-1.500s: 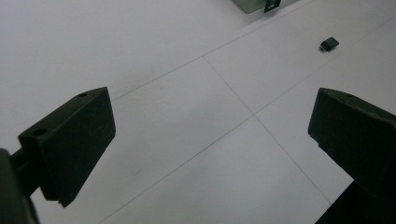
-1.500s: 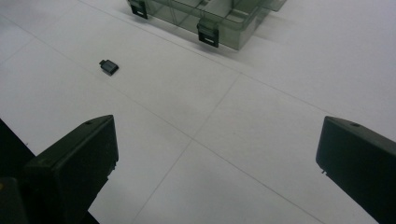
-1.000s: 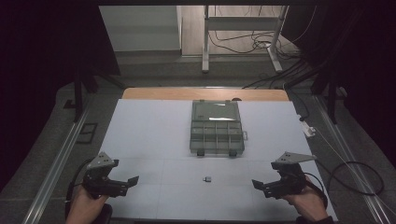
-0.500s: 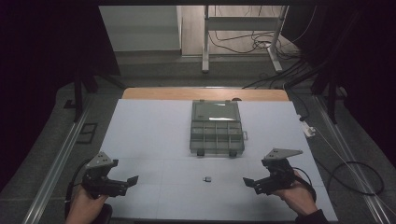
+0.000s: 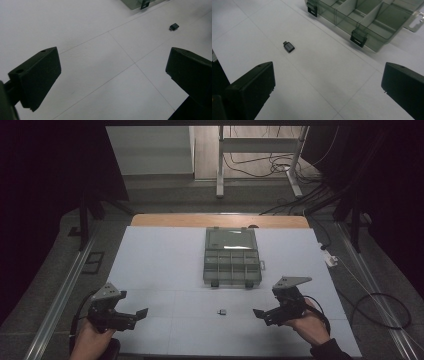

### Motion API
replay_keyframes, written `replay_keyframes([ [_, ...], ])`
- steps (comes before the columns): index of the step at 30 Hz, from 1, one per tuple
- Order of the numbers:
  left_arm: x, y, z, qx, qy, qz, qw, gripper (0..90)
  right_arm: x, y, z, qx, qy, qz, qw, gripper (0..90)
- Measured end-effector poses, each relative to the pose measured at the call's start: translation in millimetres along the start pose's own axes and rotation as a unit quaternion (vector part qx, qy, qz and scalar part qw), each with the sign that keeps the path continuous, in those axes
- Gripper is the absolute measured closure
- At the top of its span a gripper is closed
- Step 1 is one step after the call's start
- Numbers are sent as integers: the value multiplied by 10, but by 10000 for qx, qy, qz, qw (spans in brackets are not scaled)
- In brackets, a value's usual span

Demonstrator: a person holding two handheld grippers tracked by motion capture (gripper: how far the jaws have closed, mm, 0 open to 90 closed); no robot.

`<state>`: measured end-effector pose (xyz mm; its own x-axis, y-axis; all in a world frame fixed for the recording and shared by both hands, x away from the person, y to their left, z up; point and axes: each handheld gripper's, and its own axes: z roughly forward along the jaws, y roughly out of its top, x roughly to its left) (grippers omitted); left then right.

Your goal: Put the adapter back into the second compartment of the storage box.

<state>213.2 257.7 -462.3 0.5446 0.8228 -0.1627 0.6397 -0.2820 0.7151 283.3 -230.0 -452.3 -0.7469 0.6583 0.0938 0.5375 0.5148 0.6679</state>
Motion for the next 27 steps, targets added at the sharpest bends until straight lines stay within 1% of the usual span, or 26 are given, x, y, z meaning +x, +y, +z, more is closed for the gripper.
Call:
replay_keyframes([
  [2,2,0,-1,0,6,-7,10000,2,19,23,36,25,40,-92,9999,0],
  [5,1,0,-1,-2,5,-6,10000,2,37,51,80,43,94,-151,9998,0],
  [10,0,0,0,9,4,13,10000,2,57,88,140,69,107,-171,9998,0],
  [11,0,0,0,11,2,14,10000,2,62,97,151,76,105,-145,9998,0],
  [14,1,0,0,9,-1,8,10000,2,75,122,195,125,165,-143,9997,0],
  [20,3,0,1,11,-9,0,10000,2,117,164,294,224,246,-244,9991,0],
  [27,3,2,3,22,-16,6,10000,1,145,204,368,342,227,-283,9988,0],
])
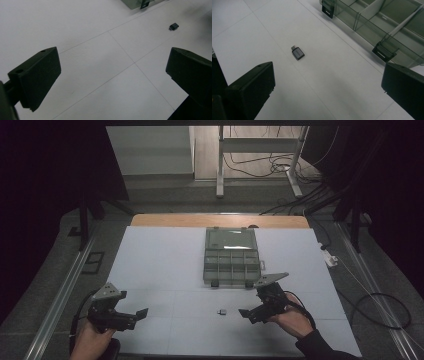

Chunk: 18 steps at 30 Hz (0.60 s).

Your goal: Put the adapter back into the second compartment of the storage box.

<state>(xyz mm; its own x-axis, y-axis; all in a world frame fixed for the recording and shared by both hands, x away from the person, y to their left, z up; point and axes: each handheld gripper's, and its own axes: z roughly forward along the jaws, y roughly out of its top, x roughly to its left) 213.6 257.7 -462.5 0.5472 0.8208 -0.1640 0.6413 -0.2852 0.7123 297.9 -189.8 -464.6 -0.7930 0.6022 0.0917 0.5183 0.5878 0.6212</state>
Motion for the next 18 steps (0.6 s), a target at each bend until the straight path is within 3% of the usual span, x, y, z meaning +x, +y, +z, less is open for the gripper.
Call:
replay_keyframes([
  [18,-4,1,4,4,-33,30,10000,0,149,188,294,415,43,-222,9989,0],
])
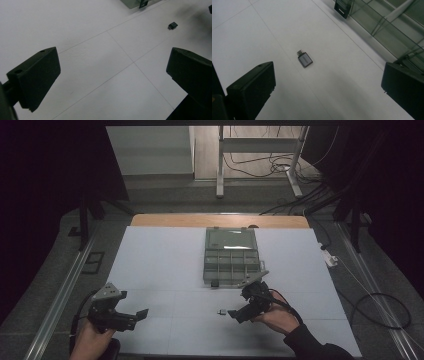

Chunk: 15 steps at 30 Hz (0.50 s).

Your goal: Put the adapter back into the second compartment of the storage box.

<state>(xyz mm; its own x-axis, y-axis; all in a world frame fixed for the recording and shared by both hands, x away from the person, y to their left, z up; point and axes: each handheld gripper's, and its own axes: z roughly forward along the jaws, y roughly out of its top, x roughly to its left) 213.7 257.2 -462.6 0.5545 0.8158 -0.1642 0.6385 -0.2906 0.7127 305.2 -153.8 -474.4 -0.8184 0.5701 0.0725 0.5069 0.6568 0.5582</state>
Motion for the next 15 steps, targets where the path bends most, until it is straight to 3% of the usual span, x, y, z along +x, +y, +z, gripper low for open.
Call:
replay_keyframes([
  [15,3,-2,-2,-8,-18,-11,10000,0,86,110,252,274,-22,-179,9995,0],
])
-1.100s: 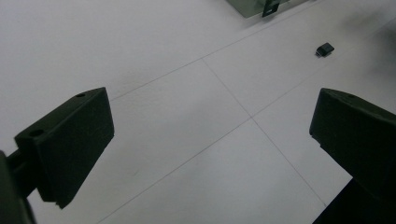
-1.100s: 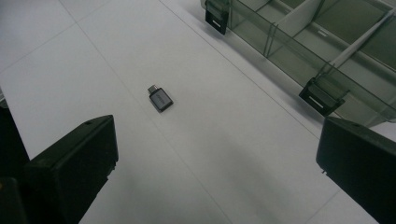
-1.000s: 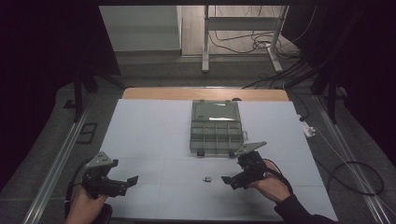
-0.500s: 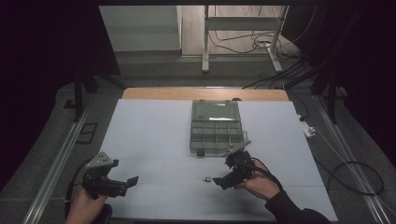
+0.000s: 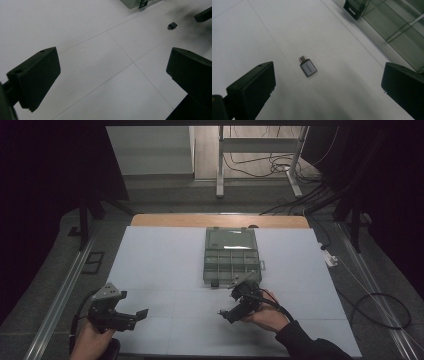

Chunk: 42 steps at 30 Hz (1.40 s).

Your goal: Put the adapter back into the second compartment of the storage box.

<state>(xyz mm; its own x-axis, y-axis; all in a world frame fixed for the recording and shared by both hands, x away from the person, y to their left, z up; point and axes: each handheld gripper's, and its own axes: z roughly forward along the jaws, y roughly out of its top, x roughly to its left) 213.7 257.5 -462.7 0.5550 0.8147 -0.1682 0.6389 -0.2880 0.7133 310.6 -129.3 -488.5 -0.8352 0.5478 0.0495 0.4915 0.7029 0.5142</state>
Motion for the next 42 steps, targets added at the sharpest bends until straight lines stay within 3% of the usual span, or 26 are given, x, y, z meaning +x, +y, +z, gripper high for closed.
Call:
replay_keyframes([
  [26,19,-2,-6,-10,-77,-20,10000,0,131,42,304,533,-29,-351,9980,10],
  [36,16,-1,0,8,-77,-4,10000,0,152,43,335,534,-63,-691,9962,206],
  [42,15,0,-2,15,-72,-1,10000,0,158,53,288,396,63,-818,9958,531],
])
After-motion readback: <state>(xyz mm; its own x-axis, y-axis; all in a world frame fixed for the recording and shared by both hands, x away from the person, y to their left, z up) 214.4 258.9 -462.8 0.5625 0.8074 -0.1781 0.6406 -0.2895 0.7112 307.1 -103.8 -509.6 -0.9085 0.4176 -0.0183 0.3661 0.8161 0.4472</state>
